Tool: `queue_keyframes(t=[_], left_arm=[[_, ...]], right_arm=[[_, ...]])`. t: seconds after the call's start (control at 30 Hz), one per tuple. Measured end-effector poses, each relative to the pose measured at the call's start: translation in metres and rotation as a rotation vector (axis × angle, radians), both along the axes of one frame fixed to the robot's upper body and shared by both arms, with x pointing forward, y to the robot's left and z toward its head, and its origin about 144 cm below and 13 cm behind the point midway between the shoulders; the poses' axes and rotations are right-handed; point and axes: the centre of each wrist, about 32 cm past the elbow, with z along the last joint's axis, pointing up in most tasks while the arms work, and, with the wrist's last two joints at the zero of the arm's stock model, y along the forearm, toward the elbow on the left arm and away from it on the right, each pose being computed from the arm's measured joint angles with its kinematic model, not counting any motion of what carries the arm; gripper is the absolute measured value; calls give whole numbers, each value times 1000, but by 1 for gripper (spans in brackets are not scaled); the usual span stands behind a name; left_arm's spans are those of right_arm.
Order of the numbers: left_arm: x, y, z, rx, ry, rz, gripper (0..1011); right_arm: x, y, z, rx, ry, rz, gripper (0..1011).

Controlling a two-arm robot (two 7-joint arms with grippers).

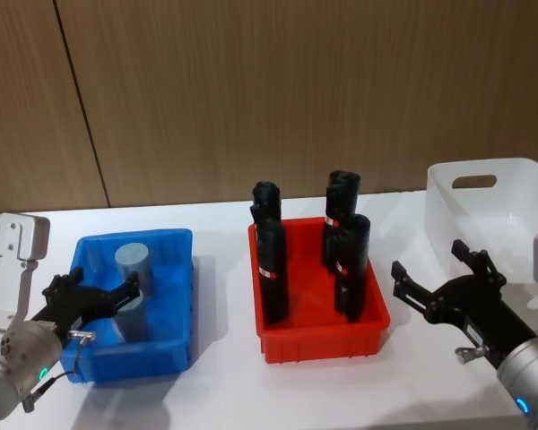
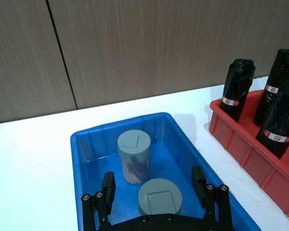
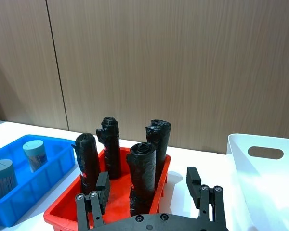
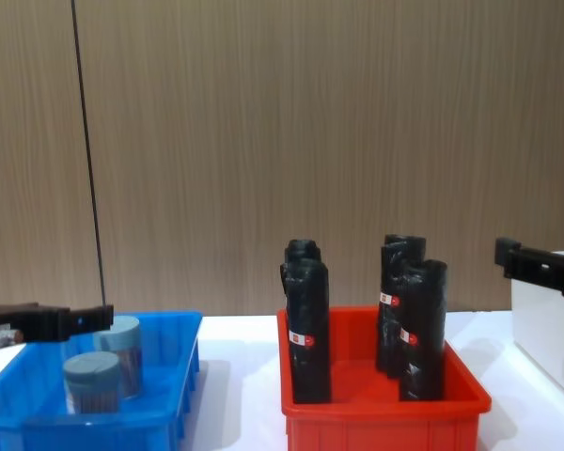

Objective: Pick the cotton swabs from the blue box and place them into the white box.

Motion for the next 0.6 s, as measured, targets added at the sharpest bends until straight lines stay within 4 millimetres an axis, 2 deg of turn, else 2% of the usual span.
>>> queue_keyframes(t=[0.6], left_arm=[[9, 18, -17, -13, 79, -78, 1000]], right_arm=[[0, 0, 0, 0, 0, 0, 1002]])
